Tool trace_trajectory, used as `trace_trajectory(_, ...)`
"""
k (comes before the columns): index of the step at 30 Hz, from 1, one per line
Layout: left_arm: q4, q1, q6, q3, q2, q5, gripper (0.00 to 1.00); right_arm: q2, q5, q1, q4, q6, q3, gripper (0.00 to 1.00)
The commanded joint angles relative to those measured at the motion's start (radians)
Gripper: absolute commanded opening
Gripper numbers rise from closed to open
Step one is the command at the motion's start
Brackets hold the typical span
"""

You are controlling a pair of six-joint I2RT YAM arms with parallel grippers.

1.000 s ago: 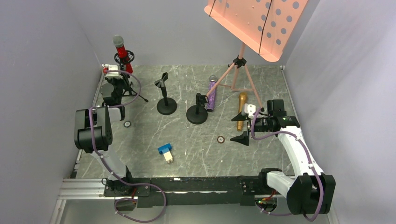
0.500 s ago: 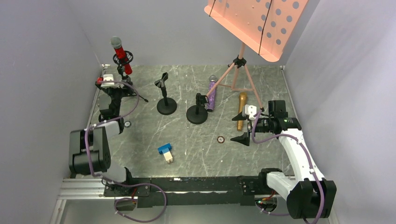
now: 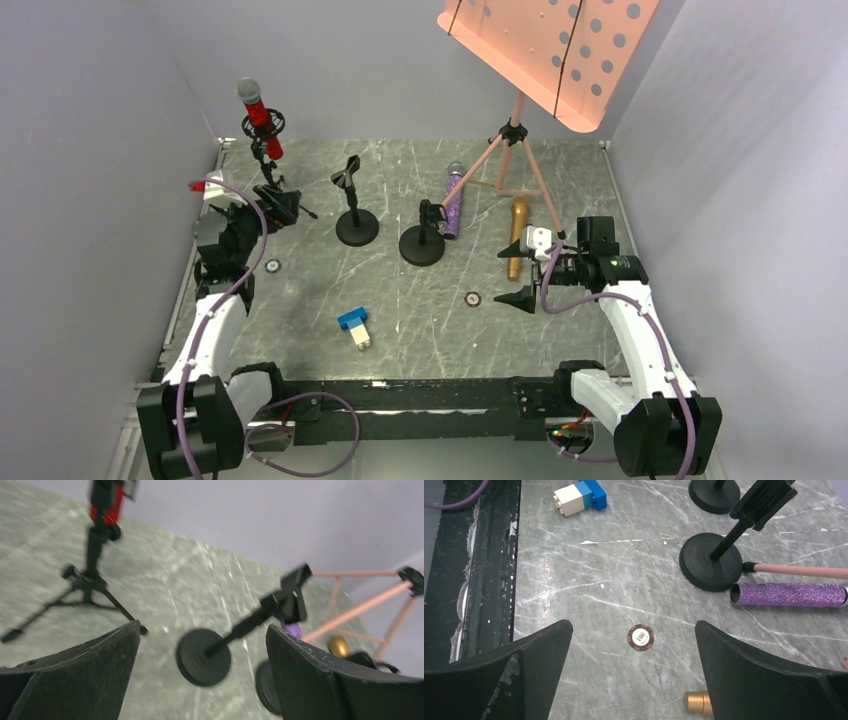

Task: Attach the microphones to the stand

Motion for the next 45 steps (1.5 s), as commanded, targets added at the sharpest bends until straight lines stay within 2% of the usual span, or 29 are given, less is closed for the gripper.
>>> trace_trajectory(1, -0.223, 0.002, -0.134, 0.042, -0.054, 0.240, 0.99, -0.022, -0.034, -0.004, 0.022, -0.018, 0.025, 0.99)
trace_trajectory(4, -0.283, -0.025, -0.114, 0.040, -0.054, 0.290, 0.99, -0.021, -0.036, -0.004, 0.024, -0.015, 0.024, 0.99)
trace_trajectory(7, -0.347, -0.123, -0.021, 0.059, -0.006, 0.261, 0.99, -0.018, -0.038, -0.004, 0.025, -0.014, 0.023, 0.99)
trace_trajectory(11, -0.167, -0.302, 0.033, 0.007, 0.059, 0.158, 0.98, -0.012, -0.034, -0.004, 0.026, -0.010, 0.023, 0.99)
trace_trajectory(14, -0.003, -0.374, 0.091, -0.019, 0.131, 0.030, 0.98, -0.013, -0.035, -0.004, 0.027, -0.011, 0.023, 0.99)
trace_trajectory(18, 0.179, -0.387, 0.182, -0.009, 0.271, -0.085, 0.94, -0.017, -0.041, -0.034, 0.025, -0.011, 0.022, 0.99)
trace_trajectory(21, 0.258, -0.387, 0.244, 0.042, 0.396, -0.078, 0.91, -0.021, -0.042, -0.034, 0.023, -0.013, 0.023, 0.99)
trace_trajectory(28, 0.513, -0.387, 0.260, 0.073, 0.565, -0.128, 0.81, -0.024, -0.036, -0.035, 0.019, -0.018, 0.026, 0.99)
trace_trajectory(36, 0.587, -0.395, 0.220, 0.154, 0.688, -0.124, 0.68, -0.013, -0.034, -0.035, 0.009, -0.028, 0.030, 0.99)
trace_trajectory(39, 0.588, -0.395, 0.225, 0.186, 0.724, -0.102, 0.58, -0.012, -0.031, -0.033, 0.010, -0.027, 0.030, 0.99)
trace_trajectory(44, 0.596, -0.395, 0.239, 0.206, 0.753, -0.022, 0.06, -0.009, -0.026, -0.034, 0.010, -0.029, 0.031, 0.99)
trace_trajectory(45, 0.614, -0.396, 0.242, 0.194, 0.751, -0.017, 0.00, -0.008, -0.025, -0.034, 0.008, -0.028, 0.031, 0.99)
